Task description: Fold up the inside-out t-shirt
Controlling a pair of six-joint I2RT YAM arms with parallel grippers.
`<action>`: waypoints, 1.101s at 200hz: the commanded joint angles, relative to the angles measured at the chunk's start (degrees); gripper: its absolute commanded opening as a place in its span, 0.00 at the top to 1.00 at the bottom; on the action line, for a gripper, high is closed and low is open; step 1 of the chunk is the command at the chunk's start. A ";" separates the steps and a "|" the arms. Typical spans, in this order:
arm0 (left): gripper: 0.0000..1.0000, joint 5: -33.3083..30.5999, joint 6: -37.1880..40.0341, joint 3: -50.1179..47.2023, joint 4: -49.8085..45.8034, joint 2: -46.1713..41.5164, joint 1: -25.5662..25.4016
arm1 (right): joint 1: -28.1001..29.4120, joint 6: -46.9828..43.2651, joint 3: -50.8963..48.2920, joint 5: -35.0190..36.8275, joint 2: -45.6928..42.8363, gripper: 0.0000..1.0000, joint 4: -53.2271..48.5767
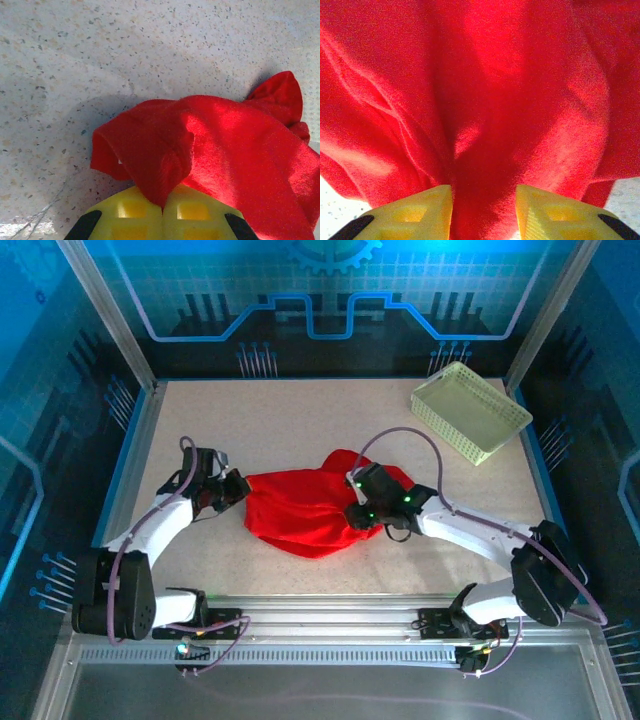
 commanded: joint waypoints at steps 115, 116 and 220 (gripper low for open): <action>1.00 0.62 1.64 0.88 -1.15 -3.36 -0.86 | 11.96 -16.26 11.58 16.48 12.76 0.56 -3.07; 1.00 0.61 1.64 0.87 -1.09 -3.36 -0.88 | 11.96 -16.26 11.58 16.48 12.76 0.56 -3.07; 1.00 -0.01 1.55 0.19 -1.21 -4.01 -0.77 | 10.29 -16.12 12.27 24.33 14.54 1.00 -0.26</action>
